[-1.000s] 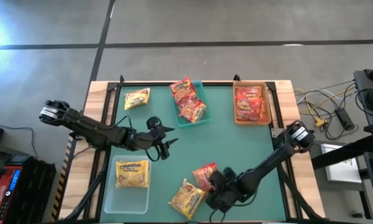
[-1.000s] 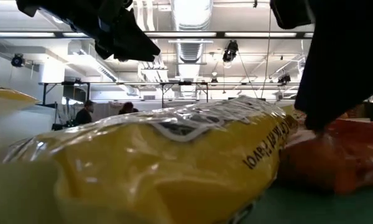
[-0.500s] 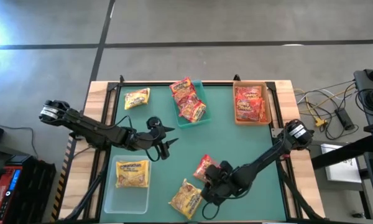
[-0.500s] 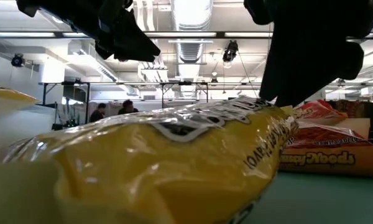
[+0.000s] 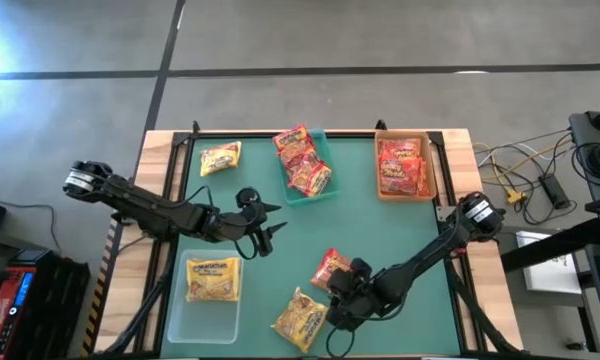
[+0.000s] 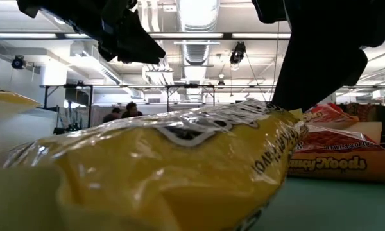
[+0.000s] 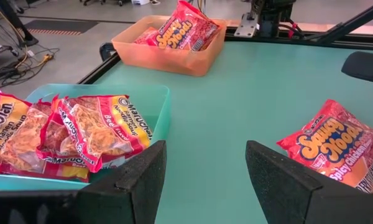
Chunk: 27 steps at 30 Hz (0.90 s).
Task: Sort Maruchan noodles
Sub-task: Put the orange noodle pack into the orange bin
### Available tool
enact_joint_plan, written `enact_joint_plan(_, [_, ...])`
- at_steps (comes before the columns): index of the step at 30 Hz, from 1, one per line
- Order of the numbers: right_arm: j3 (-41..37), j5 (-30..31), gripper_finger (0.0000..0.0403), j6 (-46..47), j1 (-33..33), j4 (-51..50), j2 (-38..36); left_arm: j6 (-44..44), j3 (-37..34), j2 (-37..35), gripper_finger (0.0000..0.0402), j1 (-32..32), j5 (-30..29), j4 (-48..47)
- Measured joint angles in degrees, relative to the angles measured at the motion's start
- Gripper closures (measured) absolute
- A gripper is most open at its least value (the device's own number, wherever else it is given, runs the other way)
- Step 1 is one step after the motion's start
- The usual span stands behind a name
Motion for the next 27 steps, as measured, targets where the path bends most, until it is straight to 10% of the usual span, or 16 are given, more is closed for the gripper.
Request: enact_joint_plan(27, [-0.7,3.63,0.0211,1.66,-0.66,-7.41,0.02,-0.39,0.0,0.0,0.0198,0.0,0.0,0.11])
